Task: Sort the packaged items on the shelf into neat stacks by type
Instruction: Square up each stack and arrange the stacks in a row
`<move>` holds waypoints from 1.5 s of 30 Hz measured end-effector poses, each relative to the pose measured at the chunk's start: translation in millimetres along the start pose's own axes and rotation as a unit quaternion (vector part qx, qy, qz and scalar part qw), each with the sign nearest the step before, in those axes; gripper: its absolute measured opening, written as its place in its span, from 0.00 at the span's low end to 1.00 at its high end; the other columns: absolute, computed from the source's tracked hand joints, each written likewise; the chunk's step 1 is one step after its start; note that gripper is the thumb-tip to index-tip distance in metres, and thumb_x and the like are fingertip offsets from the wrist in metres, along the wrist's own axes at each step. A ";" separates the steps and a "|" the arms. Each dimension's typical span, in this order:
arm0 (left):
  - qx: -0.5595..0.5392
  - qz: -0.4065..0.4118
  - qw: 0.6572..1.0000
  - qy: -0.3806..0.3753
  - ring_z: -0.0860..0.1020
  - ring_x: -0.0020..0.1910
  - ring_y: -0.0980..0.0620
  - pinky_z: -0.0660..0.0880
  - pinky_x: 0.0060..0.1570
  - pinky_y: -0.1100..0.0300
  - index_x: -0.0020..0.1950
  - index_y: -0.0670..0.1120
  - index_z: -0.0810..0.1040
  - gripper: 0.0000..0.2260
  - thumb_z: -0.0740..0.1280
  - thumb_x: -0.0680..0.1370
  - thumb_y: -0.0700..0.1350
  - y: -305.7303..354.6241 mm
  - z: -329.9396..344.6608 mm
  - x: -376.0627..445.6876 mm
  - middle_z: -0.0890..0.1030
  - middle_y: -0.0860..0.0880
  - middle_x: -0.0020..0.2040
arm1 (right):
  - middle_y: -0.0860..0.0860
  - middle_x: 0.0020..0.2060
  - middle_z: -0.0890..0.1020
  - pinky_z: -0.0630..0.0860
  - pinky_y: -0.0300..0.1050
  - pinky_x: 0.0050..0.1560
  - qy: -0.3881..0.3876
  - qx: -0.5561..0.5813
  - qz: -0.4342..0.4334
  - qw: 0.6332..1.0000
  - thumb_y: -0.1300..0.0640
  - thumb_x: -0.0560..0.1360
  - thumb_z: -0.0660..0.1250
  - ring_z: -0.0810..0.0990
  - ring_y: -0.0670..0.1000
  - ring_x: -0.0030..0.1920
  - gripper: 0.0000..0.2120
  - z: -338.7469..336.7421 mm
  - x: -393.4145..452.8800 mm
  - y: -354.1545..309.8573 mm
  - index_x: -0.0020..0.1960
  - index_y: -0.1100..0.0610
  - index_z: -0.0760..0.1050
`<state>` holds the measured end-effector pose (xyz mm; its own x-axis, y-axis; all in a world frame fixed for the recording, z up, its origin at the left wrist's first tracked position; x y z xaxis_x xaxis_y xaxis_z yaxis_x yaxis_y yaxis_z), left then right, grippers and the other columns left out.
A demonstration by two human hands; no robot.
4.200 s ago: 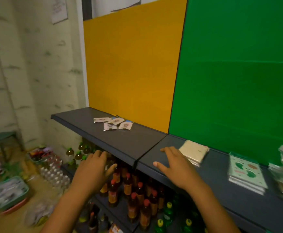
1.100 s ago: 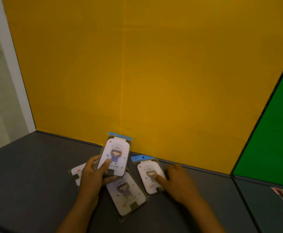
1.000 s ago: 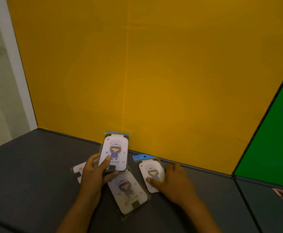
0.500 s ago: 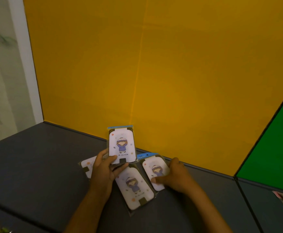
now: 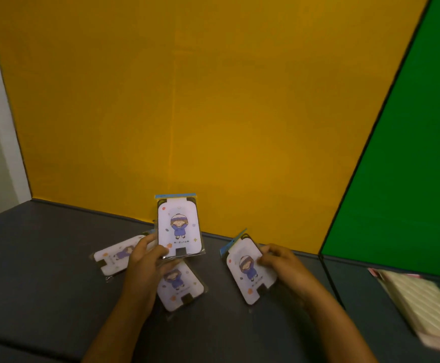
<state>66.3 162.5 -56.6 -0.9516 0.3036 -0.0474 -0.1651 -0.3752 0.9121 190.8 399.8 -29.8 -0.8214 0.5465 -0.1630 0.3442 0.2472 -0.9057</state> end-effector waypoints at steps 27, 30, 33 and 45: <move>-0.052 -0.038 0.980 -0.189 0.82 0.50 0.47 0.81 0.46 0.57 0.59 0.41 0.74 0.14 0.62 0.76 0.29 -87.0 219.4 -212.8 0.81 0.43 0.56 | 0.53 0.47 0.86 0.82 0.42 0.41 0.252 0.163 -0.102 0.948 0.67 0.75 0.68 0.86 0.50 0.44 0.12 -263.7 -237.3 145.3 0.57 0.57 0.77; -0.040 -0.049 0.973 -0.222 0.82 0.51 0.46 0.81 0.47 0.56 0.62 0.40 0.73 0.15 0.62 0.76 0.29 -100.6 256.0 -237.7 0.81 0.42 0.57 | 0.52 0.44 0.85 0.82 0.42 0.39 0.300 0.167 -0.101 0.934 0.67 0.75 0.68 0.86 0.50 0.42 0.12 -299.4 -266.6 162.4 0.56 0.58 0.77; -0.040 -0.063 0.965 -0.252 0.82 0.53 0.45 0.81 0.48 0.56 0.64 0.39 0.72 0.17 0.64 0.76 0.31 -115.6 287.9 -259.1 0.81 0.42 0.57 | 0.51 0.42 0.85 0.82 0.40 0.38 0.328 0.157 -0.102 0.926 0.66 0.75 0.69 0.86 0.48 0.41 0.10 -331.6 -292.4 178.6 0.54 0.57 0.77; -0.040 -0.058 0.948 -0.311 0.84 0.46 0.51 0.80 0.39 0.65 0.57 0.42 0.76 0.19 0.71 0.67 0.35 -143.5 381.4 -260.9 0.84 0.45 0.52 | 0.56 0.47 0.85 0.84 0.51 0.45 0.400 0.148 -0.104 0.899 0.67 0.74 0.69 0.86 0.52 0.44 0.13 -404.9 -292.3 216.5 0.58 0.59 0.77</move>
<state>437.1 471.2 -19.9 -0.5929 0.7954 0.1257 -0.3021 -0.3644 0.8809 689.5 617.5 -19.8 -0.2243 0.9425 0.2479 -0.0126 0.2515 -0.9678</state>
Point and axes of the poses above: each hand's wrist, its own x-axis towards the middle knuckle, its own z-axis out of the palm, y = z × x, the point moved 2 cm from there along x, towards the middle knuckle
